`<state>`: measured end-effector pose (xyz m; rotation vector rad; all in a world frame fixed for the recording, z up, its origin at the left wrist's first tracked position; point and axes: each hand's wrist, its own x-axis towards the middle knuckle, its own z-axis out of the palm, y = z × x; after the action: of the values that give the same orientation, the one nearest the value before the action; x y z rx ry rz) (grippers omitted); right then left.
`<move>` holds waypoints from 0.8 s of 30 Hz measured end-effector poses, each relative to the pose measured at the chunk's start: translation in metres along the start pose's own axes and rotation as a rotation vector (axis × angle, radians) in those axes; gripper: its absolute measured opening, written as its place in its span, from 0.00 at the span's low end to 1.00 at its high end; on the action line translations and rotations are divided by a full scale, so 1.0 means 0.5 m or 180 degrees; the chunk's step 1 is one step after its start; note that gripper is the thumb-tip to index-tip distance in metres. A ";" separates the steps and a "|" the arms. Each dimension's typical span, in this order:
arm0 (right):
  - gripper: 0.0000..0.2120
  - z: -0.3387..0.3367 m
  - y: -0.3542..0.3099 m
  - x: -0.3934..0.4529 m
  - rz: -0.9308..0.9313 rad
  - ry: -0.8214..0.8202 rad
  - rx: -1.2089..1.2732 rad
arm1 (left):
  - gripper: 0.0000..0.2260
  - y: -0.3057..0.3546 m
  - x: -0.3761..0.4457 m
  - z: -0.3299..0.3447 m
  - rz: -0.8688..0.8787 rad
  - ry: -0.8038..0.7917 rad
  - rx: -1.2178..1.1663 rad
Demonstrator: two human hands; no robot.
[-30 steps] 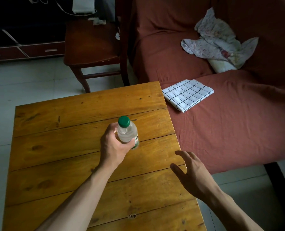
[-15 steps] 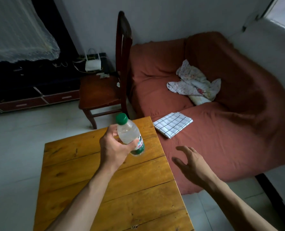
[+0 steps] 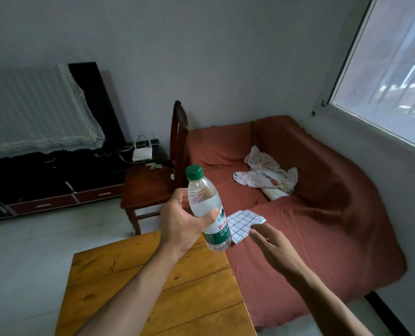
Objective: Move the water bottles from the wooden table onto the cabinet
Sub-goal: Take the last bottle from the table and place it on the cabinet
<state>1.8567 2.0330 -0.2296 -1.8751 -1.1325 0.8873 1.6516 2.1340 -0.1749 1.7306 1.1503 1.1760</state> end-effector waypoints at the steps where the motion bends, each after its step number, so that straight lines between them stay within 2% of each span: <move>1: 0.13 -0.005 -0.005 -0.007 0.0088 -0.0031 0.0230 | 0.23 0.013 -0.005 0.002 0.0046 -0.0016 -0.0014; 5: 0.16 -0.015 -0.037 -0.026 0.0705 -0.0377 0.1516 | 0.21 0.048 -0.013 0.012 0.0225 -0.0073 0.0031; 9: 0.18 -0.018 -0.069 -0.033 0.0770 -0.0488 0.2205 | 0.21 0.068 -0.015 0.020 0.0299 -0.0111 0.0014; 16: 0.20 -0.004 -0.086 -0.031 0.1087 -0.0480 0.2159 | 0.23 0.058 -0.011 0.004 0.0324 -0.0143 -0.0080; 24: 0.11 0.043 -0.111 -0.036 0.1104 -0.0491 0.1720 | 0.24 0.019 -0.014 -0.034 0.0318 -0.0321 -0.0244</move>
<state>1.8105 2.0397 -0.1884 -1.5820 -0.5685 1.3936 1.6368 2.1259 -0.1629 1.7847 0.9566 1.1627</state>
